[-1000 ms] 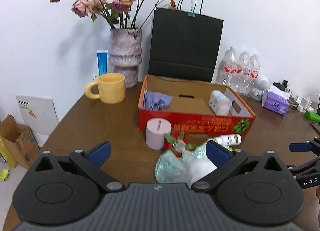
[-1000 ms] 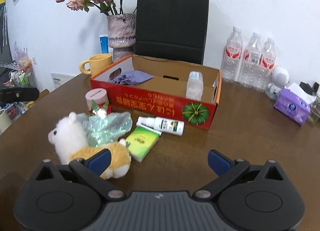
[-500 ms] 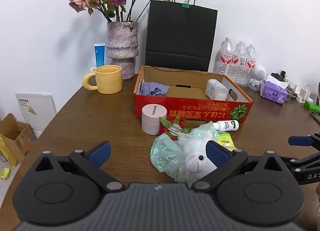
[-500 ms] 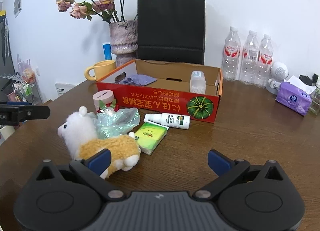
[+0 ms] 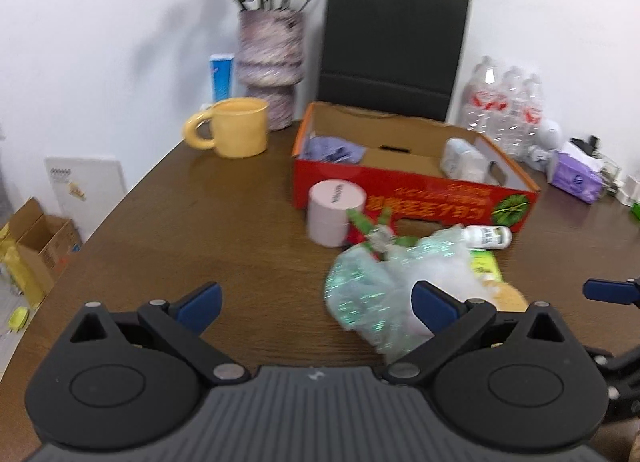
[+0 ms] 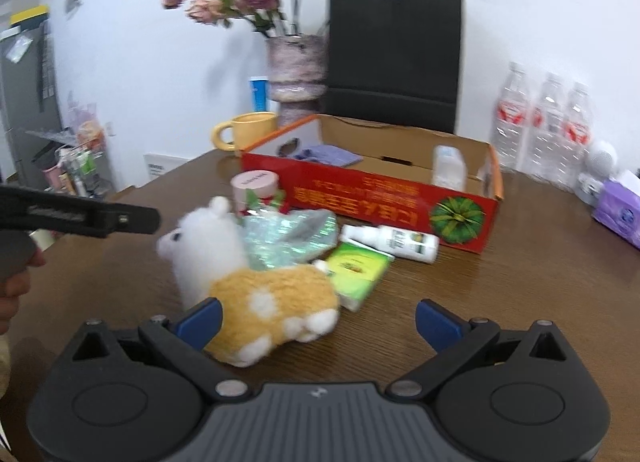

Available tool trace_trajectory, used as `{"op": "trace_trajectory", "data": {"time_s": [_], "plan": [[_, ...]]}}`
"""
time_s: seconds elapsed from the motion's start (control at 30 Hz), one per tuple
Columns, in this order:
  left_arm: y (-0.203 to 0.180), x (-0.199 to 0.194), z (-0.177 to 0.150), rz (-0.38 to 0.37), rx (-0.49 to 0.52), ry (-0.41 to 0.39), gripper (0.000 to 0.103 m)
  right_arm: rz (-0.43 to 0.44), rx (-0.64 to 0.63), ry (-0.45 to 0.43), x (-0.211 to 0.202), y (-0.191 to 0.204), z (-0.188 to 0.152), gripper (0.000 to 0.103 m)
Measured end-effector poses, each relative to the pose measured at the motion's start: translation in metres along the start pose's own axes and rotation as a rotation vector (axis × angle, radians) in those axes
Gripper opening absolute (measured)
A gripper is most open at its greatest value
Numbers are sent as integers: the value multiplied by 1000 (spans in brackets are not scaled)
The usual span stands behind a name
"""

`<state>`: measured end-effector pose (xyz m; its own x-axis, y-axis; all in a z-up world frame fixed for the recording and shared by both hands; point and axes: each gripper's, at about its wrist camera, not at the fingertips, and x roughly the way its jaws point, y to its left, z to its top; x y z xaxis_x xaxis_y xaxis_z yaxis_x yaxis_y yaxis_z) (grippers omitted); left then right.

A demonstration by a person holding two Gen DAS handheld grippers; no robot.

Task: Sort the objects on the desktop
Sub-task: 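Move both tools back toward the plush alpaca in the green bag, then grasp the alpaca with the right tool while the left tool grasps the green bag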

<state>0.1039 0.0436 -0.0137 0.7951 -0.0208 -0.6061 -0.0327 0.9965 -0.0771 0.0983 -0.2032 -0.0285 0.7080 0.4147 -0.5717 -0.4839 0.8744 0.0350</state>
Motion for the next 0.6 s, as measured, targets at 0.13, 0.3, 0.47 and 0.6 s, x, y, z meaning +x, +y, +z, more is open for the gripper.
{"op": "trace_trajectory", "data": {"time_s": [0.13, 0.3, 0.47, 0.6], "plan": [[11, 7, -2, -4, 1, 28, 101, 45, -54, -7, 10, 17, 7, 103], [15, 24, -3, -59, 56, 91, 94, 83, -143, 5, 27, 40, 18, 97], [15, 49, 5, -133, 122, 161, 83, 58, -223, 82, 47, 56, 22, 74], [10, 68, 10, -201, 150, 206, 82, 31, -247, 101, 48, 60, 21, 66]]}}
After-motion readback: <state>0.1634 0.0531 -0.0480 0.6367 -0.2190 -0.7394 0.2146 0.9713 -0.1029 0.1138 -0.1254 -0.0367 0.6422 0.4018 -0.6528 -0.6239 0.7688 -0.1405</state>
